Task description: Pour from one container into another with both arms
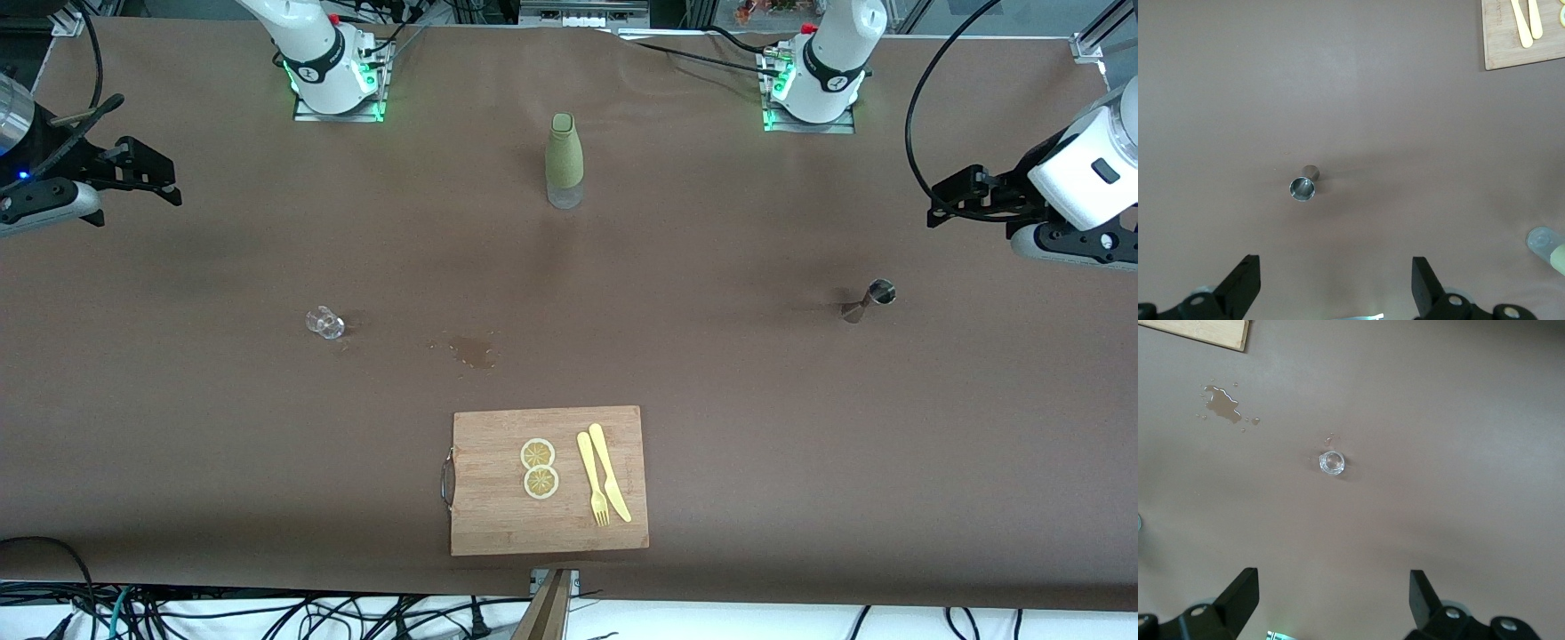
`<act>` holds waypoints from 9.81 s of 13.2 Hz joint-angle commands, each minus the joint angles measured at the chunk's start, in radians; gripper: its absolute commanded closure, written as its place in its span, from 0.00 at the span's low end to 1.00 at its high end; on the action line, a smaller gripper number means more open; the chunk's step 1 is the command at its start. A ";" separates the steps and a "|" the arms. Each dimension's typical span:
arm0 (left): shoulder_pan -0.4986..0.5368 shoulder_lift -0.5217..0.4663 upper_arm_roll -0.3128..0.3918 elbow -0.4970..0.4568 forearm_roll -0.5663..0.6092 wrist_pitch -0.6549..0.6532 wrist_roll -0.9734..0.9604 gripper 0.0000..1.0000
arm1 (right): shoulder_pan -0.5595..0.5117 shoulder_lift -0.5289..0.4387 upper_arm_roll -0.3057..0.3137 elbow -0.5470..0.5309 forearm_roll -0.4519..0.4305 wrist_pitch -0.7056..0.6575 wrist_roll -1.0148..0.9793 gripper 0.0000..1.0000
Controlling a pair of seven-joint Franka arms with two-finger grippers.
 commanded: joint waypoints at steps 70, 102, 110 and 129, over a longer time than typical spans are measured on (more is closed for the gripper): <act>0.382 0.460 0.327 -0.290 -0.745 -0.064 2.289 0.00 | -0.025 -0.001 -0.033 -0.083 0.140 0.011 -0.311 0.00; 0.384 0.788 0.271 -0.439 -1.170 -0.068 2.989 0.00 | -0.292 0.784 -0.025 -0.158 0.985 0.214 -2.271 0.00; 0.389 0.787 0.275 -0.420 -1.153 -0.075 2.966 0.23 | -0.287 0.800 0.016 -0.165 1.024 0.241 -2.279 0.01; 0.272 0.779 0.139 -0.351 -1.276 -0.042 2.712 1.00 | -0.287 0.818 0.039 -0.171 1.044 0.217 -2.337 0.32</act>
